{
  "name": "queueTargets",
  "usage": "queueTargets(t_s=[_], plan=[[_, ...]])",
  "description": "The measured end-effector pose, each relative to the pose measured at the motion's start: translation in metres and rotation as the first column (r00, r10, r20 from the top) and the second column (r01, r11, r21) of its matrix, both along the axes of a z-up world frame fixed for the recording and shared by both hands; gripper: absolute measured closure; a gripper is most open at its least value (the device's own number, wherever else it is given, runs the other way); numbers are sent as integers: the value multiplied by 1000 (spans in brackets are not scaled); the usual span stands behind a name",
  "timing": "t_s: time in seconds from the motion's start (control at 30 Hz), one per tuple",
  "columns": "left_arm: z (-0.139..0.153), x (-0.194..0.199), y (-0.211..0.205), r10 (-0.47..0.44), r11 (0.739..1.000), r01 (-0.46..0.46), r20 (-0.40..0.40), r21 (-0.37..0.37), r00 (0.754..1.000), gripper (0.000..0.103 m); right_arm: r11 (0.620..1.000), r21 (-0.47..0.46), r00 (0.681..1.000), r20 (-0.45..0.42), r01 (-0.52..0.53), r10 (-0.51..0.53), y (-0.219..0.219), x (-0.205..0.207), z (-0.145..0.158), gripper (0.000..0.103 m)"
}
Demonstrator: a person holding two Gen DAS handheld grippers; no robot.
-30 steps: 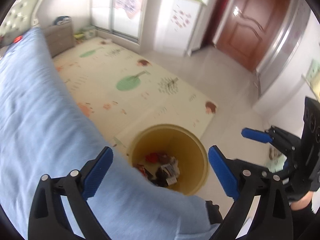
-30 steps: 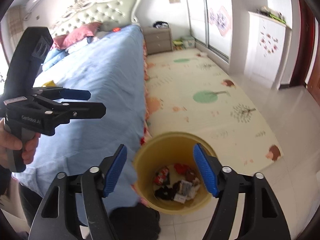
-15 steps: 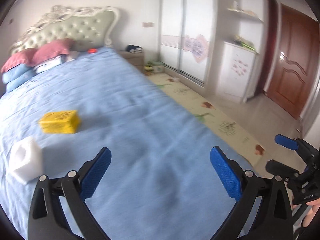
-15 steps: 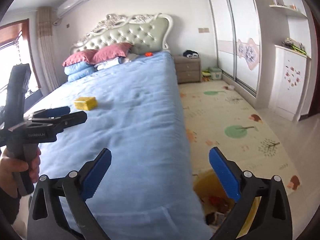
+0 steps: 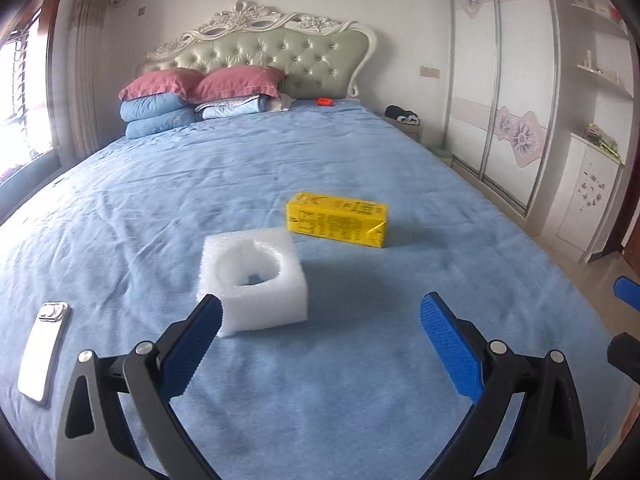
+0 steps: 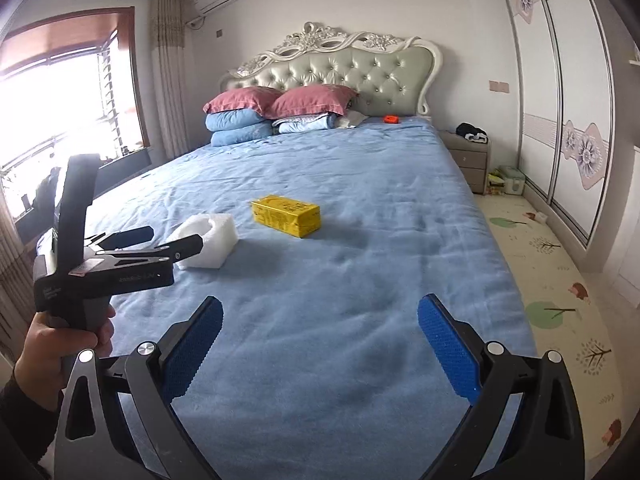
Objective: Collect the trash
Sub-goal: 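Grasp the white foam block with the left tool, then grasp the yellow milk carton with the right tool while the left tool holds the foam block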
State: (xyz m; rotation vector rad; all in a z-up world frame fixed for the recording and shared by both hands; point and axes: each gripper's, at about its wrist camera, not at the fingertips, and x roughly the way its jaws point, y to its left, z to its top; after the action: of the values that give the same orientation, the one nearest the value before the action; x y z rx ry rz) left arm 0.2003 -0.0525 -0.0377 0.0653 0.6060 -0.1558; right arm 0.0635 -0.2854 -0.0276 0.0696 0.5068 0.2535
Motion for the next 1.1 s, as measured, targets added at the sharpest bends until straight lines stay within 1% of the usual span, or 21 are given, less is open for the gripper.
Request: queueTargets(t_s=[0.03,0.17,0.23,0.37,0.5,0.63,0.67,0.7,0.73,0.9,1.0,1.1], plan=[[-3,-2,9,12,1000,-12,-5,2,1000,4,1000,3,1000,2,-7,7,5,5,1,8],[-16,18,25,43,999,-44,-41,-9,998,4,999,22,999,-10,-36,36,18,24,0,8],[-23,30,32,52,998,-54,-66,-31,996,4,999,16,999,-23,-46,47,24,32,-3,8],[-40,59,43,58,994,-72,-158,-87,986,4,997,1,996,-39,-75,75,38,47,-3,8],[-48,74,47,68,990,-91,-199,-109,978,4,995,-10,994,-46,-100,100,48,61,-2,8],[-48,82,44,72,990,-95,-201,-105,977,4,994,-13,993,-65,-104,103,52,75,-4,8],[-48,84,42,76,991,-97,-202,-96,977,6,994,-12,992,-69,-106,105,52,79,-4,8],[-49,85,40,78,991,-98,-201,-89,976,14,994,-11,992,-73,-106,105,52,81,-5,8],[-49,87,39,84,992,-102,-201,-79,976,14,994,-10,992,-76,-106,105,53,84,-5,8],[-44,89,40,70,991,-89,-176,-104,982,17,994,-3,988,-107,-112,111,57,98,-6,8],[-37,89,44,71,991,-87,-152,-102,986,17,992,3,985,-122,-123,122,60,108,-7,8],[-29,93,52,87,988,-103,-139,-114,987,17,992,8,981,-143,-129,129,63,121,-7,8]])
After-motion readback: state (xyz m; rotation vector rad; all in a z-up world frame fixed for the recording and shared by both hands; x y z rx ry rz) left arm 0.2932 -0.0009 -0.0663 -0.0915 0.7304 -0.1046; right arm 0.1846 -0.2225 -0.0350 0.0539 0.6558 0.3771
